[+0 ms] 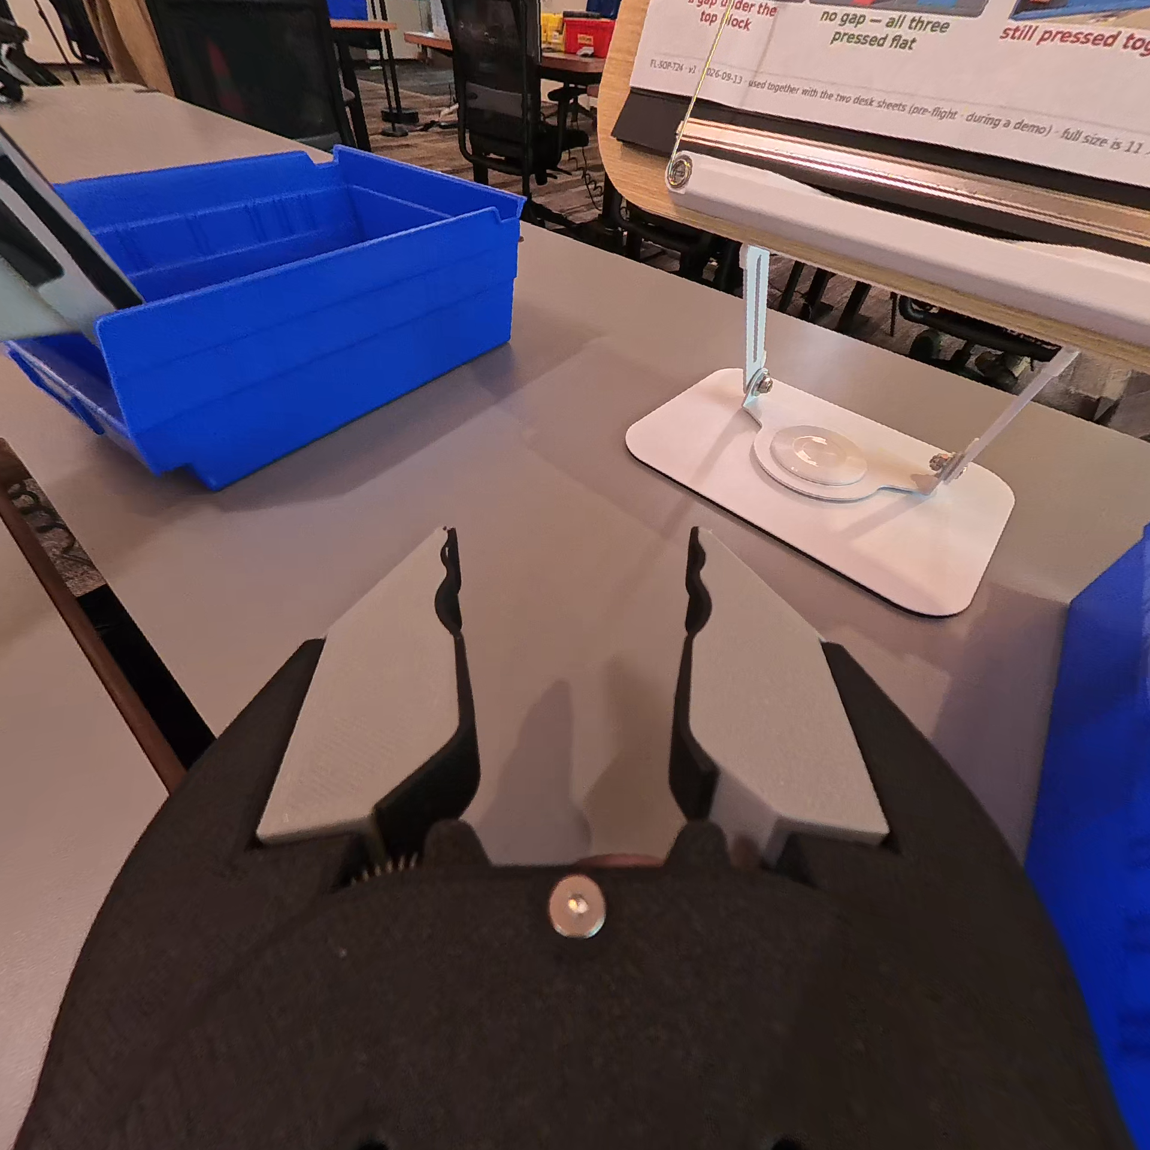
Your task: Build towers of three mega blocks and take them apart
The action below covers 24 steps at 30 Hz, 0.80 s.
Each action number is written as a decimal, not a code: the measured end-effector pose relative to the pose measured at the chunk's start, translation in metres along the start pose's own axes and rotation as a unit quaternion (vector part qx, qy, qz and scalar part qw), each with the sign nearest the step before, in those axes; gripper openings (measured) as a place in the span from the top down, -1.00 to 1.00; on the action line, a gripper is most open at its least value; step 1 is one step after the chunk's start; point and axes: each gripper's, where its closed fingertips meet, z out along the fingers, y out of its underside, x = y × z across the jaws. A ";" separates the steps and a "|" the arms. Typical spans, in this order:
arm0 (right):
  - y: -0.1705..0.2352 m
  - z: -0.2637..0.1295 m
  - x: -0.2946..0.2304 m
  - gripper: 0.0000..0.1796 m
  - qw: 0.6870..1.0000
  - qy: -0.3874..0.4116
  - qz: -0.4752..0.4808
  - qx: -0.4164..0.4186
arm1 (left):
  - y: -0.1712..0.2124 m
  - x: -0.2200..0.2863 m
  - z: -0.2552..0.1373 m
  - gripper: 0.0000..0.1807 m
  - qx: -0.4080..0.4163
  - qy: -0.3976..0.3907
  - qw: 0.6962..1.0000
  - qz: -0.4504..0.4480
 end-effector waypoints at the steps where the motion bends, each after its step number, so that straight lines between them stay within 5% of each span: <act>1: 0.000 0.000 0.000 0.21 1.000 0.000 0.001 0.000 | 0.003 -0.002 0.005 0.26 -0.010 -0.007 1.000 0.003; 4: 0.001 0.000 0.001 0.21 1.000 -0.002 0.007 0.000 | 0.009 0.000 0.020 0.28 -0.026 -0.007 1.000 0.014; 6: 0.001 0.001 0.001 0.21 1.000 -0.003 0.007 -0.001 | 0.001 0.006 0.022 0.53 -0.004 0.011 1.000 0.014; 13: 0.003 0.002 0.000 0.22 1.000 -0.005 0.005 -0.004 | -0.011 0.005 0.008 0.54 0.041 0.047 0.998 -0.014; 18: 0.000 0.000 -0.001 0.22 1.000 -0.011 0.009 0.001 | -0.025 0.002 -0.032 0.54 0.129 0.089 0.987 -0.047; 24: -0.025 -0.012 -0.026 0.16 0.989 -0.110 0.061 0.074 | -0.049 0.073 -0.124 0.54 0.298 0.237 0.925 -0.010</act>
